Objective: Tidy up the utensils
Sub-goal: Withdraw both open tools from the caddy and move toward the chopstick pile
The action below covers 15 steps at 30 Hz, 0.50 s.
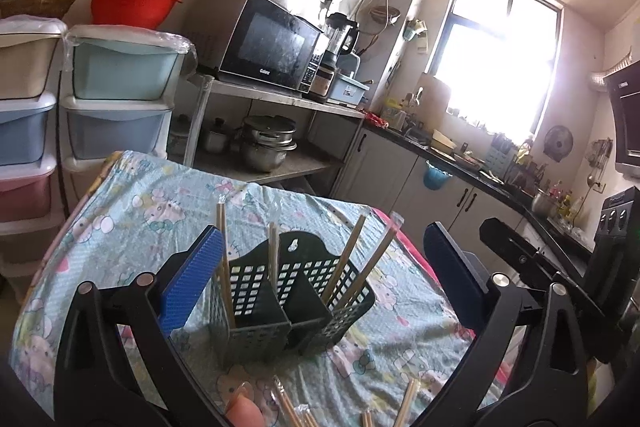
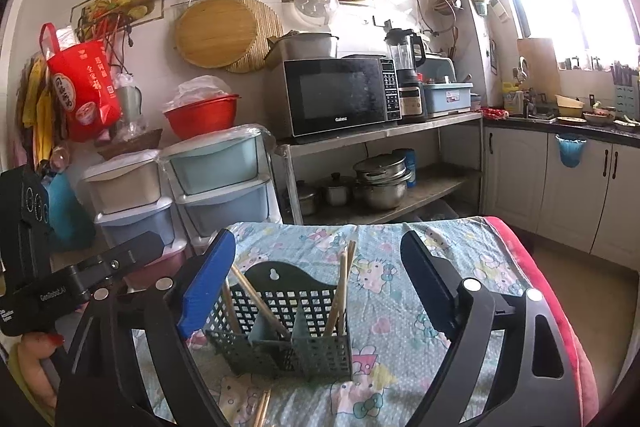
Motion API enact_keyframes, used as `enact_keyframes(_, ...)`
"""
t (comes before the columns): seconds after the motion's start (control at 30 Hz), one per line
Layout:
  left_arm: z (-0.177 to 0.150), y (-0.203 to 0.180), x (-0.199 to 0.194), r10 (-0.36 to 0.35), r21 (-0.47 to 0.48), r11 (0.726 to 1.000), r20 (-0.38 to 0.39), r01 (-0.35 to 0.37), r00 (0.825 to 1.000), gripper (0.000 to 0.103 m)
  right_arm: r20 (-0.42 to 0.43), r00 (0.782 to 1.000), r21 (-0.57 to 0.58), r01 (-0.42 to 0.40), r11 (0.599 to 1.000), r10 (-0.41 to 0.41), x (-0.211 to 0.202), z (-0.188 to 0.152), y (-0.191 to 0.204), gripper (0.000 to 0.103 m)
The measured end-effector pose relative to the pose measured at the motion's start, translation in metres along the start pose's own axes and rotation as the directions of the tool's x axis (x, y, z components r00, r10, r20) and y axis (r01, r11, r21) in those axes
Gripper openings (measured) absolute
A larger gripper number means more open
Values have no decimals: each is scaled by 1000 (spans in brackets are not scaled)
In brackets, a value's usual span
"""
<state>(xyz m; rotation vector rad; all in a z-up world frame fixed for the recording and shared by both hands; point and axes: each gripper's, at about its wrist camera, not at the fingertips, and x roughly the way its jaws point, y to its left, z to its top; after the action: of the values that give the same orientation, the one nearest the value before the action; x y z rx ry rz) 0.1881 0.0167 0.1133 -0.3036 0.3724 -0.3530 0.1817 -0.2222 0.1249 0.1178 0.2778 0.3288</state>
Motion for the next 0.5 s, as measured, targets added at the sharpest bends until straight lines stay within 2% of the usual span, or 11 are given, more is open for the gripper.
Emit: enact_keyframes(0.5, -31, 10, -12, 21, -24, 999, -62, -23, 998, 92, -42, 999, -10, 22, 1000, -22, -20, -19, -2, 83)
